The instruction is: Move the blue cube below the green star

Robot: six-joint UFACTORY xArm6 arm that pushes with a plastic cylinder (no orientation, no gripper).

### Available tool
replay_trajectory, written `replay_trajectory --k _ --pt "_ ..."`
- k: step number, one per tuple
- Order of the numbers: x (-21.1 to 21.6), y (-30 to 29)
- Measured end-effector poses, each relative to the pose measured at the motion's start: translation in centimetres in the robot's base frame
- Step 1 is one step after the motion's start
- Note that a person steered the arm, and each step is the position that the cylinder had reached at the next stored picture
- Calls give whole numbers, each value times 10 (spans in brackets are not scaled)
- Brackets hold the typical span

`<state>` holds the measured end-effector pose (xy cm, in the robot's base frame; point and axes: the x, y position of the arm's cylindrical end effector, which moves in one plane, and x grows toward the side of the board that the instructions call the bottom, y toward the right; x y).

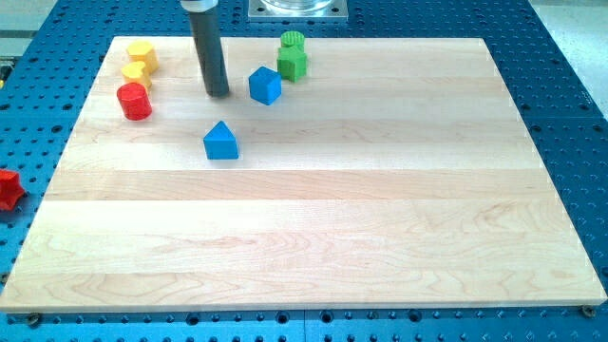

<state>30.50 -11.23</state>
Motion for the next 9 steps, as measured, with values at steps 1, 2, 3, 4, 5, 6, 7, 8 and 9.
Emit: replay_trajectory --k 1,2,3,4,5,6,7,8,9 --pt "-1 6" --pt "-1 21" --pt "-1 34" --pt "1 44" --pt "2 49" --pt "3 49" --pt "12 49" --pt "14 46" --pt "23 44"
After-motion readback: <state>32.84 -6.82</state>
